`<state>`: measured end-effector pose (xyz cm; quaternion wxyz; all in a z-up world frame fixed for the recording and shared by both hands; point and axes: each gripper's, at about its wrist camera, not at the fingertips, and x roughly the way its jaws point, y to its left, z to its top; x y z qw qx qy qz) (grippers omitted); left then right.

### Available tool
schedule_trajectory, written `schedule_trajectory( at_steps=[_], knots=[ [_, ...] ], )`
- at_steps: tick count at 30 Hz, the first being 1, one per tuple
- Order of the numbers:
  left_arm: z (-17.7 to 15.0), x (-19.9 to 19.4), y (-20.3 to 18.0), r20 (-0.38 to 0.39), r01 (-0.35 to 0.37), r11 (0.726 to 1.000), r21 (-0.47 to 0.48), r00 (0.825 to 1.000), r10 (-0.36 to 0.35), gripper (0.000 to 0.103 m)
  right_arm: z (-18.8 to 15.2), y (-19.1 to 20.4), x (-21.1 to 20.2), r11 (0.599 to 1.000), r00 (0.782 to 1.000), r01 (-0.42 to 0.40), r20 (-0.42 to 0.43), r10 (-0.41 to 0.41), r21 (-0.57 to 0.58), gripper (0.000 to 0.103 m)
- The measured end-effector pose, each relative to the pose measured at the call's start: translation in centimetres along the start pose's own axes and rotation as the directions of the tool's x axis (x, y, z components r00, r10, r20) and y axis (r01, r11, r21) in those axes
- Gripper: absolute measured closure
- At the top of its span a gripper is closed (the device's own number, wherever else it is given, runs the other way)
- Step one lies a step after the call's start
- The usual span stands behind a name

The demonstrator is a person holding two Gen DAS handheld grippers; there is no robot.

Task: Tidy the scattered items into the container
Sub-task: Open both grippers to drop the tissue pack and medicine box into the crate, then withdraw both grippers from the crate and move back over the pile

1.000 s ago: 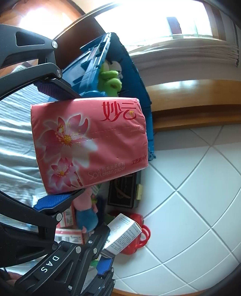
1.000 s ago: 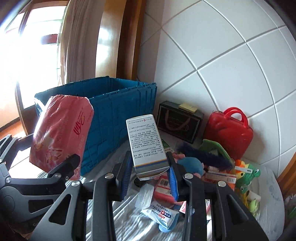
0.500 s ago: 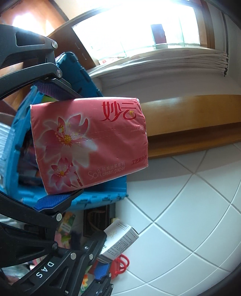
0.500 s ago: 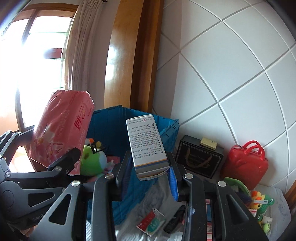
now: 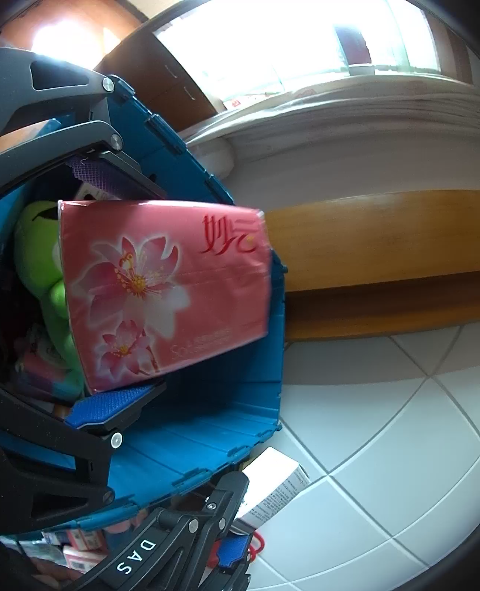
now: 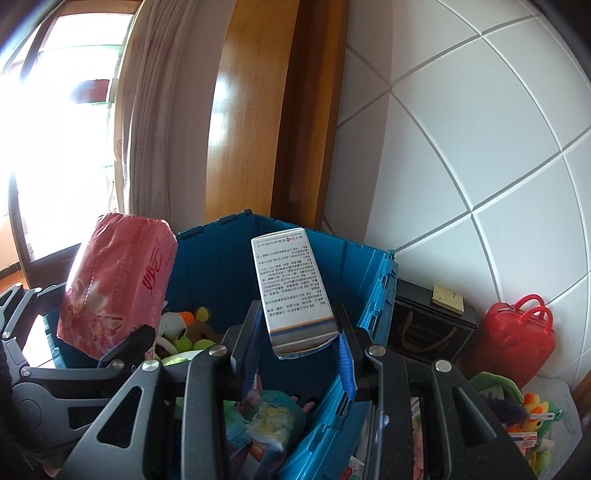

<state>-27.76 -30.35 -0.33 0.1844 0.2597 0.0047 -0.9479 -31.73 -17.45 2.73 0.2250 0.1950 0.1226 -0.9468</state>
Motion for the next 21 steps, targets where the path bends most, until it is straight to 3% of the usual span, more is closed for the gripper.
schedule_trajectory(
  at_steps=[2, 4, 6, 12, 21],
  knots=[
    [-0.2, 0.3, -0.3, -0.001, -0.003, 1.0, 0.0, 1.0, 0.003, 0.001, 0.0, -0.1, 1.0, 1.0, 1.0, 0.021, -0.021, -0.021, 0.002, 0.061],
    [-0.4, 0.3, -0.4, -0.004, -0.001, 1.0, -0.003, 1.0, 0.001, 0.001, -0.1, -0.4, 1.7, 0.999, 0.999, 0.038, -0.033, -0.037, 0.009, 0.023],
    [-0.5, 0.7, -0.2, -0.016, 0.007, 1.0, -0.008, 1.0, -0.007, 0.001, -0.4, -0.5, 2.1, 0.999, 0.998, 0.042, -0.038, -0.041, 0.018, 0.011],
    [-0.7, 0.8, 0.5, -0.018, 0.011, 1.0, -0.022, 1.0, -0.012, 0.001, -1.0, -1.0, 2.0, 0.998, 0.997, 0.058, -0.049, -0.056, 0.029, 0.003],
    [-1.3, -1.3, -0.2, -0.001, 0.012, 1.0, -0.027, 1.0, -0.012, 0.001, -1.6, -1.5, 0.1, 0.997, 0.997, 0.067, -0.045, -0.065, 0.049, 0.003]
  ],
)
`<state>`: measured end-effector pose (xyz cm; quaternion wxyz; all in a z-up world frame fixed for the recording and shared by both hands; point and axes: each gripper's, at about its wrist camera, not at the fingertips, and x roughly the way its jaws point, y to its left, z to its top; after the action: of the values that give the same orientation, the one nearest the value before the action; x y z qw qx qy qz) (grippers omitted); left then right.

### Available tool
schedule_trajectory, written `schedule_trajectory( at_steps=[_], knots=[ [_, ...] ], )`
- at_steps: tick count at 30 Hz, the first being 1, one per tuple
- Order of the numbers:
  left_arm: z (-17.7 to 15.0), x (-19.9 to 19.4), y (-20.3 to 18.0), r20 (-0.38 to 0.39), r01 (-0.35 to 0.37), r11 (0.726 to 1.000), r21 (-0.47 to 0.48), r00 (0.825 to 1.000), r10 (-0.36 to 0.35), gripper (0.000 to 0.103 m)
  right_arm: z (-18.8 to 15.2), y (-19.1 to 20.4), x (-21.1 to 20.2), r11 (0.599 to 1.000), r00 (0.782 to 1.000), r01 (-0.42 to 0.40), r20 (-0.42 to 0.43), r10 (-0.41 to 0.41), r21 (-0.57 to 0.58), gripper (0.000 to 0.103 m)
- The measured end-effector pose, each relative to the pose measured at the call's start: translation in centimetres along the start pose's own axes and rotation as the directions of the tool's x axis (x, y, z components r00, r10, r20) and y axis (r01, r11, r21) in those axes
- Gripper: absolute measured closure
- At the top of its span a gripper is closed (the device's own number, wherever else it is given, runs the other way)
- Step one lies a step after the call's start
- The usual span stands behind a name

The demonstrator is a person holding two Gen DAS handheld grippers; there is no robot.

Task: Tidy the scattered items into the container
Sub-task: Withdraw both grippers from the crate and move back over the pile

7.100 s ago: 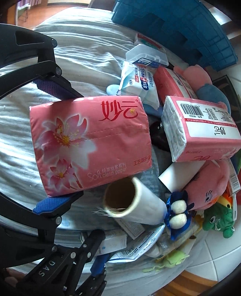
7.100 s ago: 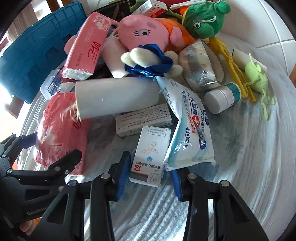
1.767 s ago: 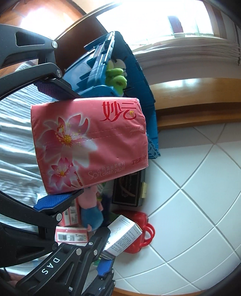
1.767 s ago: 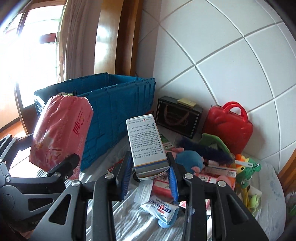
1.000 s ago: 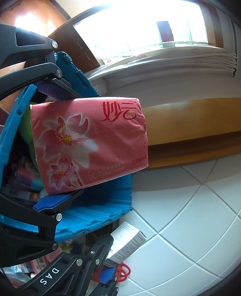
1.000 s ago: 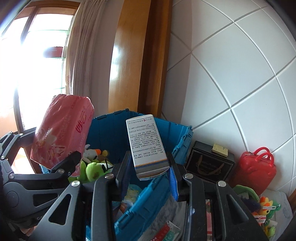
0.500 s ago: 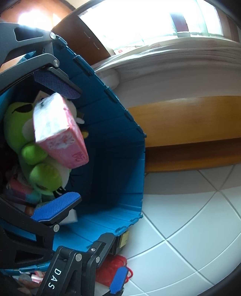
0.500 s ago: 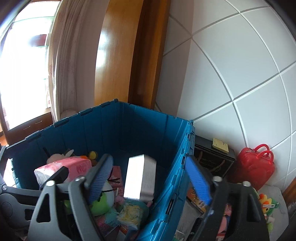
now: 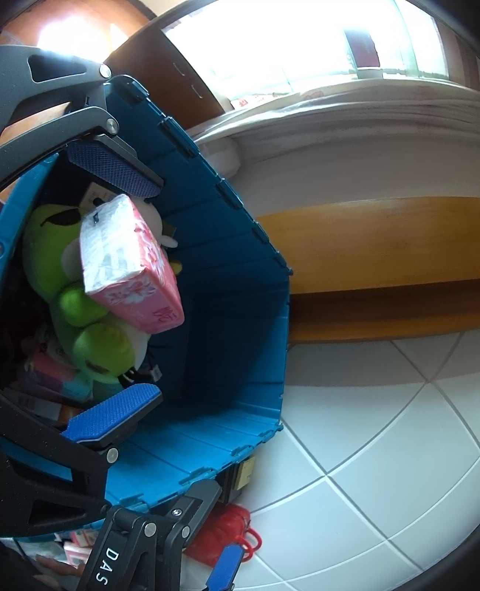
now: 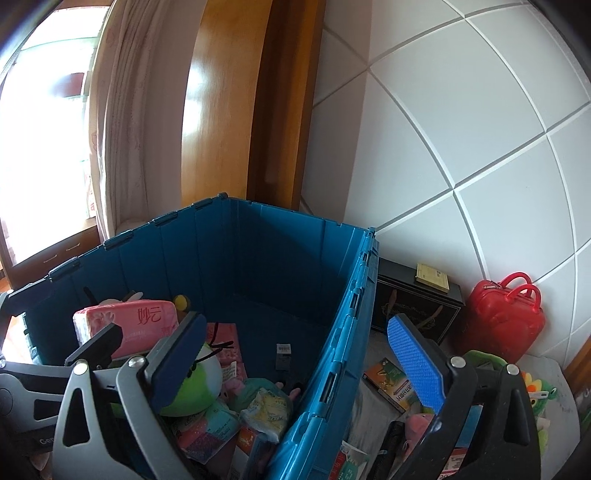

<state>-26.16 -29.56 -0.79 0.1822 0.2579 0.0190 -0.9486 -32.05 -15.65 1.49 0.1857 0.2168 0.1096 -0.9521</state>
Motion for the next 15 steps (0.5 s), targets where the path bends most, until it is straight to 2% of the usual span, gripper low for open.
schedule_trajectory(
  at_steps=[9, 15],
  knots=[
    [-0.9, -3.0, -1.1, 0.015, 0.018, 1.0, -0.019, 1.0, -0.017, 0.001, -1.6, -2.1, -3.5, 0.999, 0.999, 0.035, 0.017, -0.035, 0.035, 0.003],
    [-1.3, -6.0, -5.0, 0.044, 0.074, 0.997, -0.011, 0.996, -0.074, 0.001, -4.3, -6.3, -6.7, 0.993, 0.996, 0.083, 0.01, -0.084, 0.082, 0.003]
  ],
)
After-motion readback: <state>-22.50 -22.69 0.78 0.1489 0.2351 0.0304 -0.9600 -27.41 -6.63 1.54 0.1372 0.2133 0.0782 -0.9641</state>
